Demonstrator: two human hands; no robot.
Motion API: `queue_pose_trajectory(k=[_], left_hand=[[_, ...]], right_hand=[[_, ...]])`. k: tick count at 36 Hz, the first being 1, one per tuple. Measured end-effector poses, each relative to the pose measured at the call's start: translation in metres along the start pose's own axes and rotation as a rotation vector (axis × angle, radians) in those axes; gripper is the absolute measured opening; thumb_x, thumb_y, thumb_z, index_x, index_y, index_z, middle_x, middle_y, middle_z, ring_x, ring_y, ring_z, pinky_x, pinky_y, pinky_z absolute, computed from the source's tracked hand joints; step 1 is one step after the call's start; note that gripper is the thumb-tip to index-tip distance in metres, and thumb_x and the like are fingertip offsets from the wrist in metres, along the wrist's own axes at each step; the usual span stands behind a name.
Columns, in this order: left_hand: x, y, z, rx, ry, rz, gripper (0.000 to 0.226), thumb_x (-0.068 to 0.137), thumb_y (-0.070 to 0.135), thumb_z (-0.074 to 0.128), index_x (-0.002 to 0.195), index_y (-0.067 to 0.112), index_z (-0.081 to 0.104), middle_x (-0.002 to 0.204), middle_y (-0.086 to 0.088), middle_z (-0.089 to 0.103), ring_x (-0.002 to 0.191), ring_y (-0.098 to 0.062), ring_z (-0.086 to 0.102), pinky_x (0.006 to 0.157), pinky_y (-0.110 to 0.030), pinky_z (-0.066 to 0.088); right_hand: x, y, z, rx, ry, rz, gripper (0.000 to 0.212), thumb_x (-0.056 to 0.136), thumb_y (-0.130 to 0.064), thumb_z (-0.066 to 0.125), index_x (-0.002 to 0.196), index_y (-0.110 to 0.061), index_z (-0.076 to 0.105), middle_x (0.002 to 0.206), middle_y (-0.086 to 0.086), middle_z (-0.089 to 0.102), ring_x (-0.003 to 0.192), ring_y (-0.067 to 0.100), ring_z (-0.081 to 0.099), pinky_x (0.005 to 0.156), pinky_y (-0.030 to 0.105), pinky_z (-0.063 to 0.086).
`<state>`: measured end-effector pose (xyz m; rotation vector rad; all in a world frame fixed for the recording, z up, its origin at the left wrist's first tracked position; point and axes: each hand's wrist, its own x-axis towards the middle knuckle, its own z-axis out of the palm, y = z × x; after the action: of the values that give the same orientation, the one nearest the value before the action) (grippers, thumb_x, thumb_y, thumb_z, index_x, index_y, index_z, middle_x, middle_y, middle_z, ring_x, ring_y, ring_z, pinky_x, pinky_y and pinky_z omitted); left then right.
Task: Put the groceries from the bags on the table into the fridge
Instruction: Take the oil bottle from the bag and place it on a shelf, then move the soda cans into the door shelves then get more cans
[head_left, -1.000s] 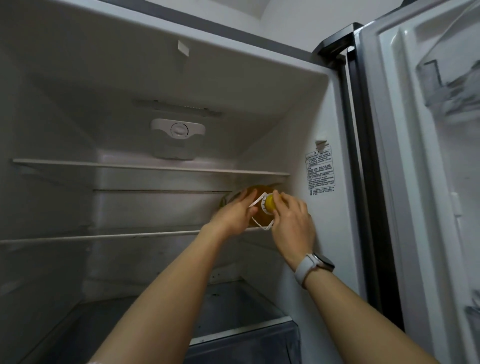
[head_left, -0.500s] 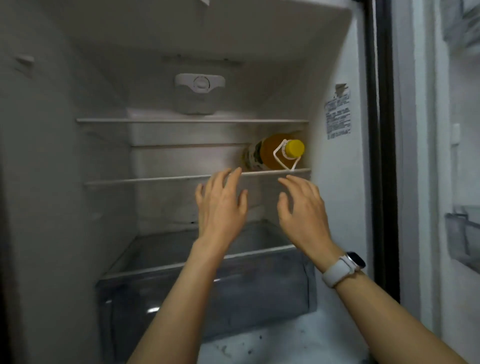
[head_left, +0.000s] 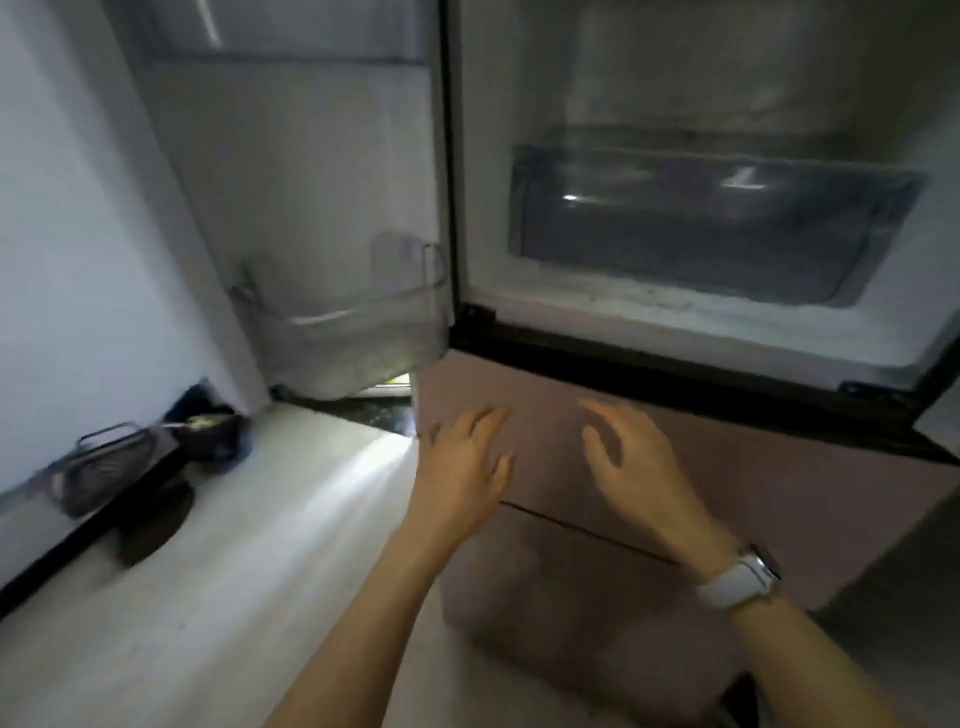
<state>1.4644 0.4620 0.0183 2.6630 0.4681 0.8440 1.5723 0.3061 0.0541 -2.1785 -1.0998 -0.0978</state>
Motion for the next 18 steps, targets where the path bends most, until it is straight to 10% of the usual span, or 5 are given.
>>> queue_pose_trajectory(k=[18], left_hand=[[-0.398,-0.160,-0.215,0.331,0.008,-0.995,0.042,0.094,0.032,0.049,0.133,0.019,0.048,0.135,0.002,0.052,0.125,-0.015,0.046,0.106,-0.034,0.035]], right_hand=[[-0.167,-0.274,0.259,0.165,-0.829,-0.532,0.039,0.097,-0.032,0.038,0.133,-0.019,0.046,0.132,0.000,0.052,0.124,0.018,0.044,0.103,0.026,0.030]])
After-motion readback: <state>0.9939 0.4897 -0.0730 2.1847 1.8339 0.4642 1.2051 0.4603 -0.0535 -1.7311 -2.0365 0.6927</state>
